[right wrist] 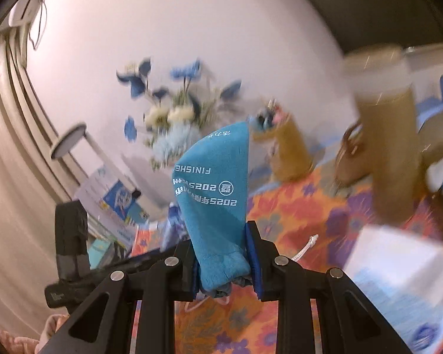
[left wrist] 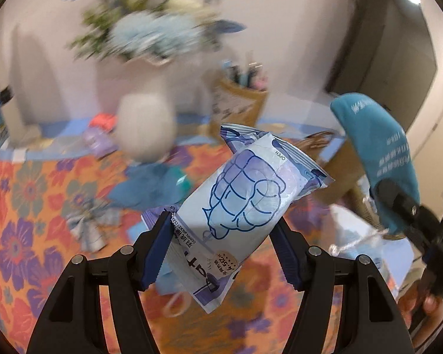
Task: Organize soft objects
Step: 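Carry the wet-wipe pack and blue cloth bag over the glass bowl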
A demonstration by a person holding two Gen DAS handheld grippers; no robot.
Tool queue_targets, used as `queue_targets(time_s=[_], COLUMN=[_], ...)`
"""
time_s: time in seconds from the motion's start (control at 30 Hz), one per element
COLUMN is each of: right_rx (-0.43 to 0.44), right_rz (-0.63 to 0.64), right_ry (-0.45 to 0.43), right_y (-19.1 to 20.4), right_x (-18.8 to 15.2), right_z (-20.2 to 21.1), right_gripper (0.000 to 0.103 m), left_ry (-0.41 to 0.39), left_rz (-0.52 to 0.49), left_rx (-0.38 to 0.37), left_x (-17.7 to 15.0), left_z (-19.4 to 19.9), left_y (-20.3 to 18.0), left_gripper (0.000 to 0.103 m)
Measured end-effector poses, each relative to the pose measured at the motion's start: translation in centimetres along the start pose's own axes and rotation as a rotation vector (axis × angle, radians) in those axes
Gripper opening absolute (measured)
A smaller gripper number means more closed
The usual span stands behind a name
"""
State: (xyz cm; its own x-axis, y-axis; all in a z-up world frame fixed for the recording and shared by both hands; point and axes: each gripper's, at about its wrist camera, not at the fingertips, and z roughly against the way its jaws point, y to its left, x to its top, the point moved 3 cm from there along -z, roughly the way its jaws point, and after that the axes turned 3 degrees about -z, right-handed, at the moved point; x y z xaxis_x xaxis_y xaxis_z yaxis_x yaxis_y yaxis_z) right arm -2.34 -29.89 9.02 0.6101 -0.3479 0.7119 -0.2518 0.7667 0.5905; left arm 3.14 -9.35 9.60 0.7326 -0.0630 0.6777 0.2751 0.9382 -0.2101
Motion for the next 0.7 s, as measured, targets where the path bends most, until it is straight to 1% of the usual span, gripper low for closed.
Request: queue_targets(time_s=[0.17,0.23,0.33,0.5,0.7], right_rx=[-0.063,-0.087,-0.135,-0.2,-0.299], right_rz=[0.001,-0.014,-0.035,-0.072,-0.114], right_ry=[-0.093,-0.12,-0.164,-0.205,-0.218], right_y=[-2.0,-3.2,-5.2,-9.0,-13.9], right_x=[4.8,6.5,8.7,11.6,14.1], right_z=[4.2,5.5,7.6,11.0,14.4], right_gripper=[0.026,0.026,0.026,0.026,0.026], left_ry=[-0.039,-0.064,-0.085,-0.091,-0.082], left_rz=[-0.061,-0.106,-0.146,-0.212,-0.307], left_rx=[-0.08,-0.105,-0.15,-0.234,-0.324], left_x=[2.7,3.8,4.6,5.3,4.5], left_z=[0.1,0.2,0.2,-0.8,-2.8], left_y=[-5.0,-7.7,-11.0,-16.7,-23.5], left_gripper=[0.064,0.064,0.064,0.064,0.064])
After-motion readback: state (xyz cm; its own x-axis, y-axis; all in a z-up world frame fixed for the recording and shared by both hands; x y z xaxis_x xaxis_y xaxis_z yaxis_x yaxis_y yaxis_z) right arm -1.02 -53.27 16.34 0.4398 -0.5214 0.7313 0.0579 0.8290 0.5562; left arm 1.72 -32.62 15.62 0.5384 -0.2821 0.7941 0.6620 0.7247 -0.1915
